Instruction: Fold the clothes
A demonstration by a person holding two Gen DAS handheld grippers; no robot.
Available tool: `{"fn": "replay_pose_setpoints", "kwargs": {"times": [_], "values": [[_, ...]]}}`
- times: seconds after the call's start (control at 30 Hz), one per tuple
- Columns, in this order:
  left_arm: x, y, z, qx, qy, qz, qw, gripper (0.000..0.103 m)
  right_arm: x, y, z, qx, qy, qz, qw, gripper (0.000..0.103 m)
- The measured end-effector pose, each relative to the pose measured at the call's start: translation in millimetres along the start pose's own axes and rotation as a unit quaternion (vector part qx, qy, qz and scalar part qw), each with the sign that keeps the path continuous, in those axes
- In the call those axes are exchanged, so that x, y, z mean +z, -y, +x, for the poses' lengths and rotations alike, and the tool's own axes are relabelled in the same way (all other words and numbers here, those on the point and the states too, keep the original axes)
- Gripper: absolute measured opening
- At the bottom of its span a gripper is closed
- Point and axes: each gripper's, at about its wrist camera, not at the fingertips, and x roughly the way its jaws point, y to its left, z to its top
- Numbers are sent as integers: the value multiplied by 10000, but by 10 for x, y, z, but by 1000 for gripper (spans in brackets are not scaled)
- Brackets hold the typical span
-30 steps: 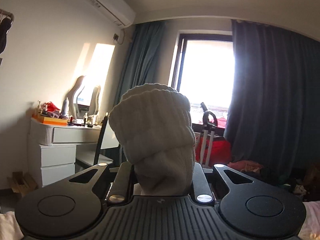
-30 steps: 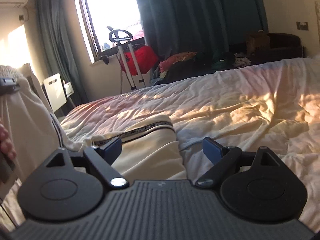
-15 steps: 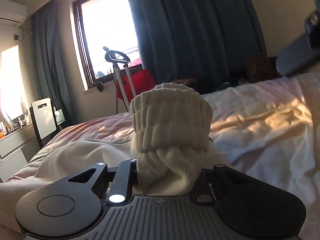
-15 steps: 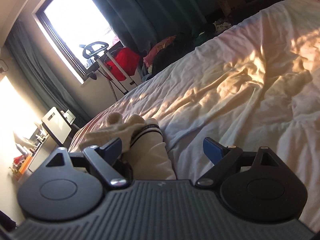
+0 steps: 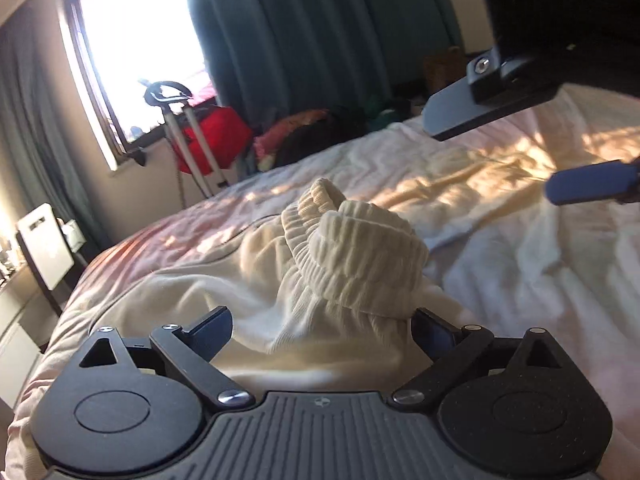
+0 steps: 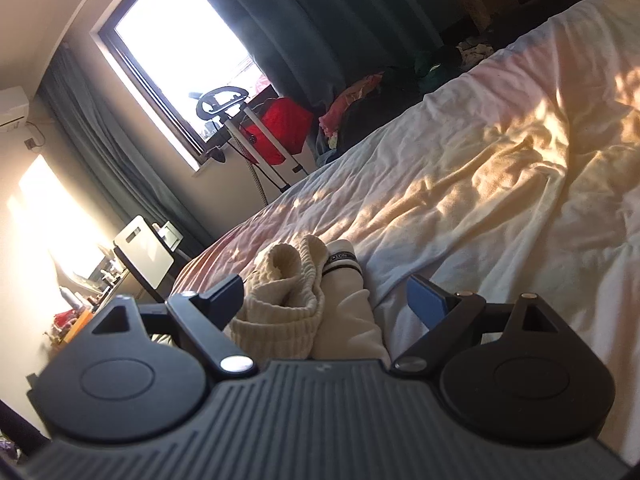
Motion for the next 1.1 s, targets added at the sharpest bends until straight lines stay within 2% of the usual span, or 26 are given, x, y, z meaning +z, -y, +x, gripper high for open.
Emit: {"fn": "replay_pose_setpoints", "kwargs": {"times": [0.1,0.23,0.37,0.47,0.53,0.7,0.8,0.83,0.87,0.97,1.07,1.1], "values": [[-63,-104,-335,-176,-141,25,9997,98,-2,5,-56,64,19,88,9999,90],[-138,-323,-837,-72,69,121,9999,102,-54,24,-61,61,-186,296,9994,90],[-269,-671,-1101,9,242,-223,9995,102,-204,0,-72,326,-439,544,9970,90],[-368,-882,-1123,-60,196,-589,9981,102,-282,-50,-9,520,-579,532,9955,91],[-409,-945,-1095,21,203,-544,9983,102,-308,-91,84,551,-624,502,9953,90],[-539,-1029,-905,201,83,-404,9989,102,-401,-220,469,232,-757,353,9962,90],[-608,-1000,-727,139,-59,-284,9995,102,-471,-294,718,20,-874,255,9958,90],[-608,-979,-692,203,3,-175,9996,102,-495,-312,787,-55,-898,241,9957,90],[-607,-960,-658,262,62,-73,9996,102,-509,-324,843,-131,-888,233,9957,77],[-584,-1015,-600,173,78,-201,9996,102,-490,-314,920,-254,-706,307,9967,54],[-591,-1102,-594,63,76,-422,9991,102,-433,-361,842,-132,-440,201,9987,39],[-597,-1132,-600,30,78,-498,9987,102,-394,-411,771,-58,-263,116,9996,38]]}}
